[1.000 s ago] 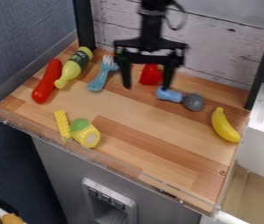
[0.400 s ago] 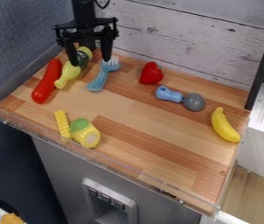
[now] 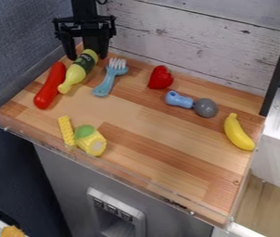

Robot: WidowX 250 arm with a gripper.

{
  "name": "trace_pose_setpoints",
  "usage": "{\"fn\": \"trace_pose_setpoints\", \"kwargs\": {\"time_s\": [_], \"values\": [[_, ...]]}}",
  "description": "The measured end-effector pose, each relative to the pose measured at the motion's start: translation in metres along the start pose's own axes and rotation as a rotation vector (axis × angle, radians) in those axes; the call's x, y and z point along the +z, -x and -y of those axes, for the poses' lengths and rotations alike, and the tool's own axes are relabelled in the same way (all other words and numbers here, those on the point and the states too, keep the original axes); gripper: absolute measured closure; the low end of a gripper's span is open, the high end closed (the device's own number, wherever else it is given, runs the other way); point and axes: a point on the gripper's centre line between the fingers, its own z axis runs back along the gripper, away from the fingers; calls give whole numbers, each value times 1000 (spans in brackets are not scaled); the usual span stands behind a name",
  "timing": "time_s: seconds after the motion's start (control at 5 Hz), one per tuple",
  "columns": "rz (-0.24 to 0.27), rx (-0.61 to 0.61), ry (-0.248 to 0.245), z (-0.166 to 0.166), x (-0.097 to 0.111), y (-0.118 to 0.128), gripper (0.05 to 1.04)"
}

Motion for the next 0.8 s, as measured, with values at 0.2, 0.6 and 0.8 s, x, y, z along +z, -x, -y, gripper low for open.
{"fn": "trace_pose_setpoints", "kwargs": {"time_s": [0.2,0.6,0.8], "values": [[5,-80,-1,0,-1,-6,85],[47,-5,3,-1,-6,-14,88],[82,115,11,-3,-14,-17,88]]}}
